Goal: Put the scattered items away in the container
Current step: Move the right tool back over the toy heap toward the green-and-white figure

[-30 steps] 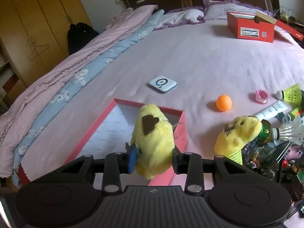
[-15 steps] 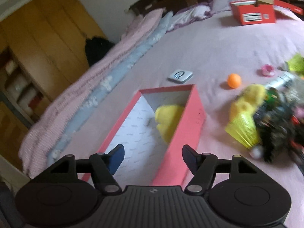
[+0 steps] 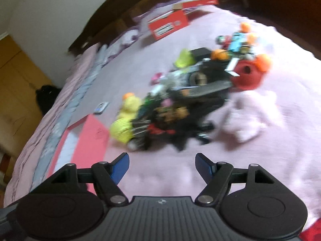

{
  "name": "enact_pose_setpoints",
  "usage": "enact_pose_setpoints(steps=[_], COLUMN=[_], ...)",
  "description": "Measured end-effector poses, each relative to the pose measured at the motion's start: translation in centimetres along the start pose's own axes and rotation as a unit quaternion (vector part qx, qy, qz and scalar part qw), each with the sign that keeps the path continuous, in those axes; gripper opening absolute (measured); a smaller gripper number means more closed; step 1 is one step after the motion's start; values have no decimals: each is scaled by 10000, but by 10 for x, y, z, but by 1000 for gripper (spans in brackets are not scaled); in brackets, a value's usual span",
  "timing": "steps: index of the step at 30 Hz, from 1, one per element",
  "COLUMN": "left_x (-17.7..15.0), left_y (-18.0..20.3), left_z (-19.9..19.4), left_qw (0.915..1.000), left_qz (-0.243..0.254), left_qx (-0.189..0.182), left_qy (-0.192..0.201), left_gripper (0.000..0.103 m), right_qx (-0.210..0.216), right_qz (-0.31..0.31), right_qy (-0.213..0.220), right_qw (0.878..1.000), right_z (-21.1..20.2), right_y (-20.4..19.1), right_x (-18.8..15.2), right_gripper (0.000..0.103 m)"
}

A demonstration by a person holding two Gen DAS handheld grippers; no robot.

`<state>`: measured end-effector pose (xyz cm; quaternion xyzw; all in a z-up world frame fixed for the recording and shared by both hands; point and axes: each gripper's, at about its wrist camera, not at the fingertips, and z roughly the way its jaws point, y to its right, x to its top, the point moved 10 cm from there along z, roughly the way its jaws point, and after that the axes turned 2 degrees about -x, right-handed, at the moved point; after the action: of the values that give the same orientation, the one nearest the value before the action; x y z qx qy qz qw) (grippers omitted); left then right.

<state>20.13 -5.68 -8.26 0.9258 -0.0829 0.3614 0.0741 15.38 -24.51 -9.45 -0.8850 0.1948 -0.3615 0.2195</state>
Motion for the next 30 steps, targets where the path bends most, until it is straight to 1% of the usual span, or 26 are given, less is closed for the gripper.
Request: enact_pose_setpoints(steps=[4,5,7,9,11,14,16,18,20,22,23,25,26,27,28,29,30], left_x=[11,13,17,22,27,30,25,17,10,5,5,4,4,3,3,3,4], left_y=[22,22,22,22,21,21,18,16,13,12,11,11,11,11,12,13,14], left_z=[50,59,78,88,98,108,114,118,123,127,129,131,132,132,132,132,131], left_qw=[9992,9983,9955,9935,9913,9935,9915,9869,9815,9762,9755,9761,9765,9767,9767,9768,9769], left_qz=[-272,-432,-764,-936,-1101,-899,-990,-1310,-1623,-1868,-1885,-1811,-1760,-1714,-1718,-1733,-1739], left_qx=[-144,-164,-204,-214,-223,174,330,219,99,27,47,138,190,246,232,168,94], left_qy=[-262,-349,-523,-607,-687,-676,-772,-911,-1015,-1103,-1130,-1197,-1232,-1271,-1265,-1248,-1238], left_gripper=[98,97,95,95,95,96,96,96,96,94,91,80,71,64,62,55,51], right_qx=[-18,-2,51,80,66,-112,-199,-242,-201,-162,-162,-186,-198,-211,-224,-227,-224], right_qz=[275,441,818,1209,1533,1681,1725,1817,2020,2181,2183,2145,2115,2077,2039,2012,1993], right_qy=[27,2,-55,-120,-157,-73,-40,-31,-52,-63,-47,-6,-7,-23,-40,-50,-56], right_qw=[9996,9990,9966,9926,9880,9857,9848,9831,9792,9758,9757,9765,9772,9780,9787,9793,9797], right_z=[17,24,39,54,66,78,86,92,97,103,105,108,109,110,111,111,110], right_y=[30,37,48,54,61,71,75,80,83,85,85,84,84,83,83,83,82], right_x=[10,15,23,30,38,48,49,49,47,46,47,50,51,51,50,50,49], right_gripper=[73,72,66,63,62,61,57,53,52,49,48,41,37,28,21,18,18])
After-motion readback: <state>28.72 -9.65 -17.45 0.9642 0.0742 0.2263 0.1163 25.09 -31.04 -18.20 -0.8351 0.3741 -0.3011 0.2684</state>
